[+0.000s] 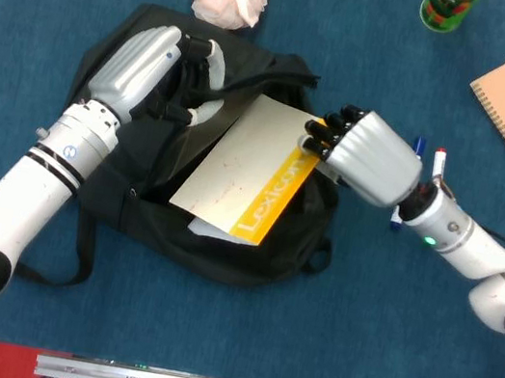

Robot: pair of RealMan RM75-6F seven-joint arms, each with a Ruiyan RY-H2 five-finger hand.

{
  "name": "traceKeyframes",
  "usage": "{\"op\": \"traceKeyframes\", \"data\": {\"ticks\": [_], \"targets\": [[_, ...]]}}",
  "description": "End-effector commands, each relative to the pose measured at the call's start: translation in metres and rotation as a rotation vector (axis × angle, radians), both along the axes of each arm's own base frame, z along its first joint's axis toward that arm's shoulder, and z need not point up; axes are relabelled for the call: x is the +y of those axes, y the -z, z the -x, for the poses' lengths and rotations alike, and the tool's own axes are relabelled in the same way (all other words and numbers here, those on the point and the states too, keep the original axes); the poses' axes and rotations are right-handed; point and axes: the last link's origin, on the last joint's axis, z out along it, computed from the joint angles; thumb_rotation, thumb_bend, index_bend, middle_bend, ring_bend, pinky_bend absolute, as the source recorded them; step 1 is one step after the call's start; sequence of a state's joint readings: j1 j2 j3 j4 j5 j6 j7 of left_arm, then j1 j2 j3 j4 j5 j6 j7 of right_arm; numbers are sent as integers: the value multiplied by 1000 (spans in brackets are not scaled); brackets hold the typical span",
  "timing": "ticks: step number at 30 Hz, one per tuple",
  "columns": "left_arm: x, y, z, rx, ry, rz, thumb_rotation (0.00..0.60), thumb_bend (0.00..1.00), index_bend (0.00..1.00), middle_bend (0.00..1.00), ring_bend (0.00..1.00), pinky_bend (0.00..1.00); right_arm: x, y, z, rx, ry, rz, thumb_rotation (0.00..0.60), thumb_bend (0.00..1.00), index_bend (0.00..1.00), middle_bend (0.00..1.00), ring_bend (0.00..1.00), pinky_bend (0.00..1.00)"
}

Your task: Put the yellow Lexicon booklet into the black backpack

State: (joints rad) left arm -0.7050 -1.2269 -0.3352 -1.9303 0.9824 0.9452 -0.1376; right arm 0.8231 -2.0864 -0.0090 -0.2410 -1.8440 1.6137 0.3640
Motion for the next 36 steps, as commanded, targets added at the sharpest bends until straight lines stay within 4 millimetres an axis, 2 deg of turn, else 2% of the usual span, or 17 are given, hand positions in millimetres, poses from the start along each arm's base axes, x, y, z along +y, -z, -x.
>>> {"op": "traceKeyframes", "data": {"ticks": [1, 11, 24, 30, 36], "targets": [[1, -1, 1, 13, -2, -3, 600, 329, 618, 652, 652, 759, -3, 3, -4, 20, 3, 17, 600, 367, 943, 769, 635, 735], [5, -4, 1, 9, -28, 10, 600, 329, 612, 652, 652, 759, -16, 13, -23, 33, 36, 86, 600, 391, 945, 771, 638, 735], [12, -9, -2, -26, -78, 44, 600, 329, 609, 652, 652, 759, -18, 37, -51, 102, 18, 126, 600, 399, 957, 779, 647, 735], [14, -12, -1, -40, -100, 56, 600, 329, 607, 652, 653, 759, -21, 36, -67, 51, 14, 142, 600, 410, 960, 781, 649, 735], [15, -13, -2, -54, -113, 72, 600, 329, 604, 652, 653, 759, -20, 34, -73, 31, -3, 159, 600, 412, 961, 781, 650, 735]]}}
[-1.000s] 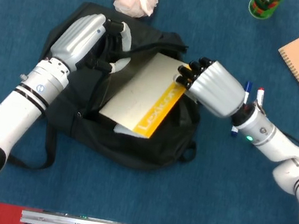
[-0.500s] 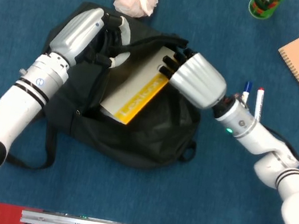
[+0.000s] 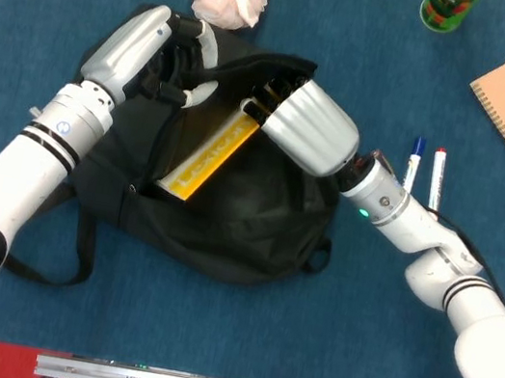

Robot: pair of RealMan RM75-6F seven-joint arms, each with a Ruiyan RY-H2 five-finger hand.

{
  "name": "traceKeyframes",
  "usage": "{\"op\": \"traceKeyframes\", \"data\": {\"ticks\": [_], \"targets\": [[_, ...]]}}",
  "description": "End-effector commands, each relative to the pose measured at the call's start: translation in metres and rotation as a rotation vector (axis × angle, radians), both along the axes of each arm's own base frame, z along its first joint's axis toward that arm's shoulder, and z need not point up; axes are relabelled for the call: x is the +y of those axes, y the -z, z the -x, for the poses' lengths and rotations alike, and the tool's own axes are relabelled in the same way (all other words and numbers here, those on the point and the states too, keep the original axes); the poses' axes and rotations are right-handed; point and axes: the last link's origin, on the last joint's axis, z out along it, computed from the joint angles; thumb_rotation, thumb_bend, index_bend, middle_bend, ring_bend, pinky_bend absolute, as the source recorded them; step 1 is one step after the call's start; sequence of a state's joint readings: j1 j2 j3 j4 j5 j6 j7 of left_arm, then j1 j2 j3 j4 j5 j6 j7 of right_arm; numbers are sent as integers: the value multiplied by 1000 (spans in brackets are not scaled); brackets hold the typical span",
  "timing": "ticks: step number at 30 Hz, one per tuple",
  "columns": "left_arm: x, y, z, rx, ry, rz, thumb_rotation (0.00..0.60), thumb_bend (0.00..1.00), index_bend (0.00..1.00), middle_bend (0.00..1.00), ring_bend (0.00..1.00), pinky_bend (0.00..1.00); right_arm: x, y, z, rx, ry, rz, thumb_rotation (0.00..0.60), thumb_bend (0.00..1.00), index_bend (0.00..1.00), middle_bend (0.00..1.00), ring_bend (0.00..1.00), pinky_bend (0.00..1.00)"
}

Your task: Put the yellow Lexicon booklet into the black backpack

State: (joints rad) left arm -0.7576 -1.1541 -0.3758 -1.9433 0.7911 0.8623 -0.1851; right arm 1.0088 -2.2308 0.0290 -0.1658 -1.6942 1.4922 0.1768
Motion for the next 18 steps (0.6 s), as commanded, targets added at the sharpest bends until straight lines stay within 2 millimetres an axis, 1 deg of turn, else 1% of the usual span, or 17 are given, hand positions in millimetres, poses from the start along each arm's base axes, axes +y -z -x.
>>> {"op": "traceKeyframes", "data": {"ticks": [1, 6, 12, 18], "targets": [[0, -1, -1, -6, -3, 7, 600, 329, 603, 652, 653, 759, 1, 2, 0, 8, -2, 1, 600, 413, 961, 781, 650, 735], [-1, -2, -1, -10, -10, 13, 600, 329, 602, 652, 652, 759, 9, 15, 7, 61, 0, -29, 600, 414, 963, 781, 650, 735], [-2, -3, -1, -15, -17, 24, 600, 329, 602, 652, 653, 759, 12, 20, 6, 62, 8, -45, 600, 414, 963, 781, 650, 735], [-3, -5, 0, -23, -24, 29, 600, 329, 601, 652, 652, 759, 20, 26, 16, 99, 5, -70, 600, 413, 963, 781, 649, 735]]}}
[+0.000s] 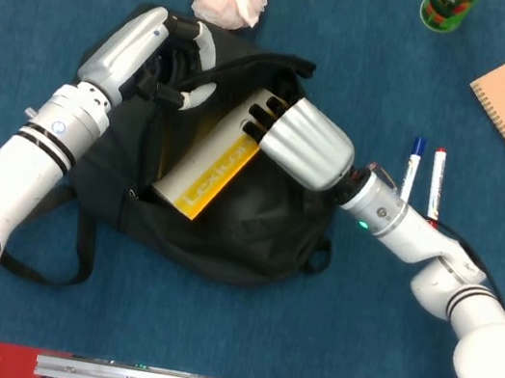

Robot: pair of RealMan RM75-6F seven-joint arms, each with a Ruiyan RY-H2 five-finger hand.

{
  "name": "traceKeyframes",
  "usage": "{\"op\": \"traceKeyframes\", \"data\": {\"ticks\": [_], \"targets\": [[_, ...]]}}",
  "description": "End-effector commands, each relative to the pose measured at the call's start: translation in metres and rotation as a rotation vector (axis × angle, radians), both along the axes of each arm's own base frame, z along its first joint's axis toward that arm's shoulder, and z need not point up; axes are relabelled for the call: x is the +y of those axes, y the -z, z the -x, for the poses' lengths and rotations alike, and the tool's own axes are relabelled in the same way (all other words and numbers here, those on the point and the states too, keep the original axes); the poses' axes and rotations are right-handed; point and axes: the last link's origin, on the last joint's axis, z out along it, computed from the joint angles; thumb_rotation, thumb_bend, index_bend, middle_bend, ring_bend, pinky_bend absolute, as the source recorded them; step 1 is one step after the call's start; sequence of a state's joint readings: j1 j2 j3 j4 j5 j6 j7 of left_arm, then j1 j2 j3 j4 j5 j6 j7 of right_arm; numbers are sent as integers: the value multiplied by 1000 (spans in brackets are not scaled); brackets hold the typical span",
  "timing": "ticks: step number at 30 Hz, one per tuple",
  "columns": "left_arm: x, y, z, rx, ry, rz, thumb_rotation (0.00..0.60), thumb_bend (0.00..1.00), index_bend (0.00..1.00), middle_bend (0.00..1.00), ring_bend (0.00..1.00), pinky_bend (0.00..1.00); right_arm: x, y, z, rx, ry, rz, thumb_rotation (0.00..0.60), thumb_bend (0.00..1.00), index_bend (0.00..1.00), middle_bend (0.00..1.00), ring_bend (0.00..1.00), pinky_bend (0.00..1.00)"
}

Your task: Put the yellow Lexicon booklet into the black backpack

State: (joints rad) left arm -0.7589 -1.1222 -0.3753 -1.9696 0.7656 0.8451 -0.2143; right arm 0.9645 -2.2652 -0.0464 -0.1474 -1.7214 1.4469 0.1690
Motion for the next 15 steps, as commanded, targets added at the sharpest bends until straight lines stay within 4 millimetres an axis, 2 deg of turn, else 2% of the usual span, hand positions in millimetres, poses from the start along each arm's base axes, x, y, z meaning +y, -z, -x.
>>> {"op": "traceKeyframes", "data": {"ticks": [1, 9, 15], "targets": [[-1, 0, 1, -1, -3, 6, 600, 329, 600, 652, 652, 759, 4, 2, 4, 13, -4, -11, 600, 412, 963, 780, 648, 735], [-3, 0, 2, -4, -8, 21, 600, 329, 597, 651, 653, 759, 11, 8, 27, 75, 26, -41, 600, 411, 963, 773, 648, 735], [-4, 0, 4, -1, -8, 32, 600, 329, 595, 651, 653, 759, 11, 13, 35, 115, 55, -37, 600, 398, 963, 770, 639, 735]]}}
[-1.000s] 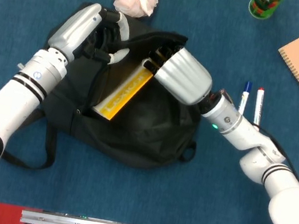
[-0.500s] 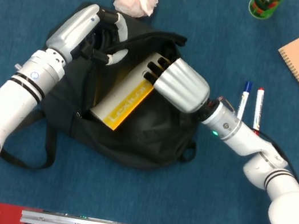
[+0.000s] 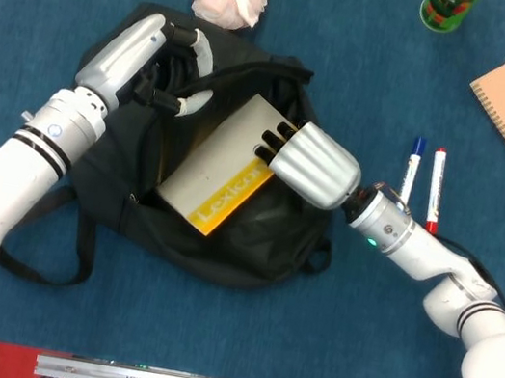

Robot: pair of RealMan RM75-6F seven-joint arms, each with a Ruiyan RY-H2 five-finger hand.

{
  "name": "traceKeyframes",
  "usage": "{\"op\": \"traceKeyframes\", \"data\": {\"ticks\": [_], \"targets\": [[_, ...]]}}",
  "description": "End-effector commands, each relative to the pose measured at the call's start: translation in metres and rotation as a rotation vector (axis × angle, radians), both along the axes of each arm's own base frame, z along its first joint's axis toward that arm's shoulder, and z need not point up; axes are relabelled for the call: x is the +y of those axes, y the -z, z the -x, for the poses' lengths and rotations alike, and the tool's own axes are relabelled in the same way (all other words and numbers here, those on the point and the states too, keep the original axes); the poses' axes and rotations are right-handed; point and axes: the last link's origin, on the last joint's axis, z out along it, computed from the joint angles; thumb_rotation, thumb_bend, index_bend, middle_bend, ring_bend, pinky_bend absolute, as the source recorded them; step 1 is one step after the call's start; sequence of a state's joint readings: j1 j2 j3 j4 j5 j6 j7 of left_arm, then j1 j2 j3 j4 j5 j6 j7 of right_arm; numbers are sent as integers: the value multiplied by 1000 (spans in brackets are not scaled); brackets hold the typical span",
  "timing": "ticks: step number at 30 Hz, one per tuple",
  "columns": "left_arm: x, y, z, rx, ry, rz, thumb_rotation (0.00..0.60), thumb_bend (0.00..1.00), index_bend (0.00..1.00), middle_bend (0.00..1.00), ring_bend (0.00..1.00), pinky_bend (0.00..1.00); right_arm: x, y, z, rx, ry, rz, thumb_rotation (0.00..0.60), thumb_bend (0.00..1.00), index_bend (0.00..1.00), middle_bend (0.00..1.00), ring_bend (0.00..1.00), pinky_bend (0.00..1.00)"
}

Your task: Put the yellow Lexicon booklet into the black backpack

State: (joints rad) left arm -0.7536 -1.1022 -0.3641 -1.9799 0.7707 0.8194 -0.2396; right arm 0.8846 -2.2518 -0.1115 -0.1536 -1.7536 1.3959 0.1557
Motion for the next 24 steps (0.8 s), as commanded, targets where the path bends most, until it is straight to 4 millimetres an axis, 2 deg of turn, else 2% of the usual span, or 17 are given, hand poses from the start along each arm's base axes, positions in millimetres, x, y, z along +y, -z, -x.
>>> {"op": "traceKeyframes", "data": {"ticks": [1, 16, 24], "targets": [[-1, 0, 1, 2, 0, 2, 600, 330, 595, 651, 653, 759, -1, 2, 2, 12, 20, 6, 600, 397, 963, 769, 637, 735], [-5, -1, 0, 5, 3, 16, 600, 329, 590, 650, 653, 759, -7, 11, -18, -34, 98, 12, 600, 353, 962, 758, 614, 730], [-4, -3, 2, 6, 0, 16, 600, 329, 587, 649, 652, 759, -1, 19, -20, -28, 106, -15, 600, 310, 959, 733, 589, 676]]}}
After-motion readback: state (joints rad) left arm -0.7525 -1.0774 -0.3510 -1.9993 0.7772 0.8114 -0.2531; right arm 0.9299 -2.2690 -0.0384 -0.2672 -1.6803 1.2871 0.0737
